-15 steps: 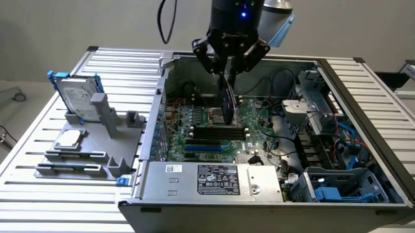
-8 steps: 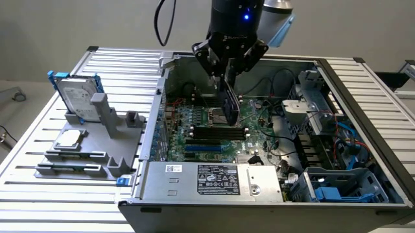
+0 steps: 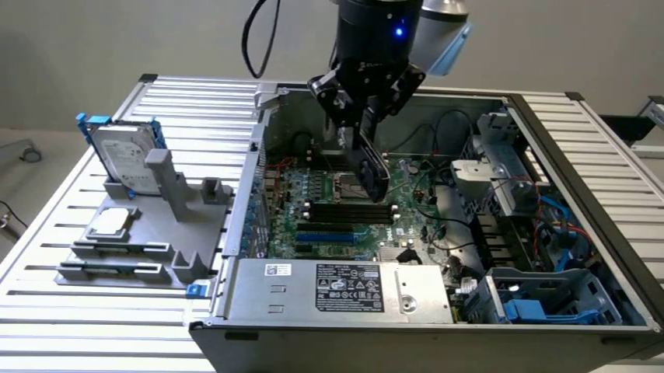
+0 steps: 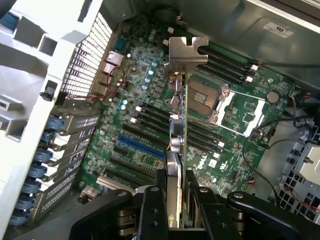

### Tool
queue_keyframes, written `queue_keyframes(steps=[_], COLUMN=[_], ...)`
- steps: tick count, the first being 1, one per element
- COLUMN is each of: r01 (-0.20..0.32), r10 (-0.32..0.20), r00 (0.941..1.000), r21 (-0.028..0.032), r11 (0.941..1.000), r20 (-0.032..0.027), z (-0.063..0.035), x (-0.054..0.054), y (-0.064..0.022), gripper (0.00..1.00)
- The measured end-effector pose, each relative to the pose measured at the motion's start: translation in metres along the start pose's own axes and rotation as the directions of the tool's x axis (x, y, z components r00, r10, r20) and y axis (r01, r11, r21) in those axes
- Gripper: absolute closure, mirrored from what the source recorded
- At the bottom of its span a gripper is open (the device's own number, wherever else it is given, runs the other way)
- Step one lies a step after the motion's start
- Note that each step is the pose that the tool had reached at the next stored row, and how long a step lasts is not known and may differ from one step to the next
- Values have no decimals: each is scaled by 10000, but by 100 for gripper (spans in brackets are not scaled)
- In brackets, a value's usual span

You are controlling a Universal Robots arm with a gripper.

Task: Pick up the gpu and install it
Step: 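Insert the gpu into the slot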

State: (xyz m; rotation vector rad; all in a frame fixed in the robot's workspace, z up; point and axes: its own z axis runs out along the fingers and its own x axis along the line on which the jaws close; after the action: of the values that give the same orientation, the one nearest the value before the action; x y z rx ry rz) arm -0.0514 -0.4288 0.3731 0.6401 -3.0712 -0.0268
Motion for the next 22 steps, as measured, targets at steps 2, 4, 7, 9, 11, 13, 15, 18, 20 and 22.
queue_keyframes(steps=[2, 4, 7, 9, 11, 13, 15, 18, 20, 22], r01=[376, 734, 1277, 1632, 1997, 2347, 2701, 3216, 3559, 3893], r10=[-376, -734, -1277, -1632, -1997, -2347, -2701, -3216, -3559, -3893], r00=[9993, 9973, 9918, 9866, 9798, 9721, 9628, 9469, 9345, 9211], r21=[1, 1, 0, 0, -1, -3, -4, -6, -8, -10], r11=[9993, 9973, 9918, 9866, 9799, 9721, 9628, 9469, 9345, 9211], r20=[-7, -14, -23, -29, -36, -42, -49, -58, -63, -70], z=[10, 19, 35, 45, 55, 65, 74, 89, 99, 108], x=[0, 0, 0, 0, 0, 0, 0, 0, 0, 0], y=[0, 0, -1, -1, -1, -1, -1, -2, -2, -2], gripper=[74, 74, 74, 74, 74, 74, 74, 74, 74, 74])
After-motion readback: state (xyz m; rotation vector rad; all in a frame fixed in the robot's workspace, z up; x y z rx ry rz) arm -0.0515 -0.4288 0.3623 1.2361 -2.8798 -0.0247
